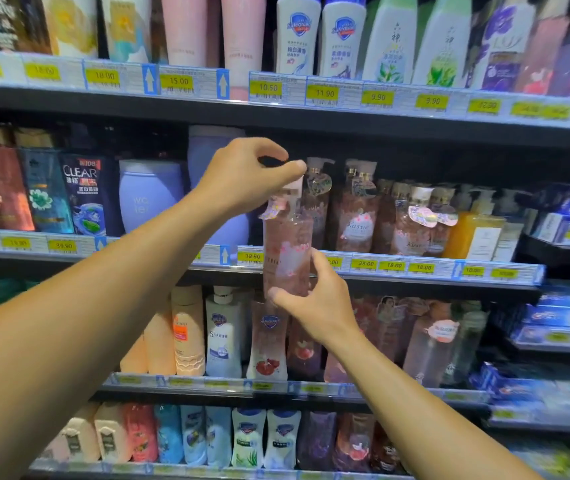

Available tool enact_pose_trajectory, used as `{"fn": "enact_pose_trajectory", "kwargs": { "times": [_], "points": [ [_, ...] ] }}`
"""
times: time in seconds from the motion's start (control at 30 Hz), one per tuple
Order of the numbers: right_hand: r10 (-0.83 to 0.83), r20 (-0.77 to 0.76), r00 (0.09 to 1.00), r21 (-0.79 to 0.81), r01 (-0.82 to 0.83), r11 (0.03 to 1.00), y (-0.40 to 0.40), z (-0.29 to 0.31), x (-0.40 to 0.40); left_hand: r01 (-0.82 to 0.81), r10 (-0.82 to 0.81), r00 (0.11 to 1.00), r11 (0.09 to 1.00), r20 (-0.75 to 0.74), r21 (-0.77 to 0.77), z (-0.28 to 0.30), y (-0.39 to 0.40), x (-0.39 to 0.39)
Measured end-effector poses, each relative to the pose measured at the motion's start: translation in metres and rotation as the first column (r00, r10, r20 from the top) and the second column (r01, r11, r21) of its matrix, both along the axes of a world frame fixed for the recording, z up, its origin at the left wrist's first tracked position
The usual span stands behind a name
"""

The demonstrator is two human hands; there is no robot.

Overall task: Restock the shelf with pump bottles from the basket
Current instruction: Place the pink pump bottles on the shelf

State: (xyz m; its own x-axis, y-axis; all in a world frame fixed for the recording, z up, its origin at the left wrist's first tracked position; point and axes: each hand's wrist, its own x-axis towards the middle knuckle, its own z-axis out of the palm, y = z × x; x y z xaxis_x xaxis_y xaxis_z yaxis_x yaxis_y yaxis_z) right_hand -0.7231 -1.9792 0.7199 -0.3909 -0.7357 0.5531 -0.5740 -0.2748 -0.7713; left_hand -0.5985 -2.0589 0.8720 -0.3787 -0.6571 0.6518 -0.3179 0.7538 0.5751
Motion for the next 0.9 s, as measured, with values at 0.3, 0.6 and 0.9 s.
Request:
{"fn": "enact_pose_trajectory", "kwargs": {
  "times": [0.3, 0.6, 0.9],
  "points": [
    [0.255, 0.197, 0.947, -0.045, -0.251, 0.967, 0.016, 0.015, -0.034, 0.294, -0.296, 0.954, 0.911, -0.04, 0.29, -0.062, 0.012, 0.0],
    [0.37, 0.011, 0.929, 0.101, -0.369, 0.924, 0.027, 0.038, -0.061, 0.373, -0.346, 0.927, 0.884, -0.143, 0.28, -0.068, 0.019, -0.022],
    [-0.3, -0.675, 0.674, -0.166, 0.257, 0.952, 0.016, 0.016, -0.109, 0.299, -0.258, 0.921, 0.948, -0.293, 0.105, -0.049, 0.001, -0.041]
  ]
}}
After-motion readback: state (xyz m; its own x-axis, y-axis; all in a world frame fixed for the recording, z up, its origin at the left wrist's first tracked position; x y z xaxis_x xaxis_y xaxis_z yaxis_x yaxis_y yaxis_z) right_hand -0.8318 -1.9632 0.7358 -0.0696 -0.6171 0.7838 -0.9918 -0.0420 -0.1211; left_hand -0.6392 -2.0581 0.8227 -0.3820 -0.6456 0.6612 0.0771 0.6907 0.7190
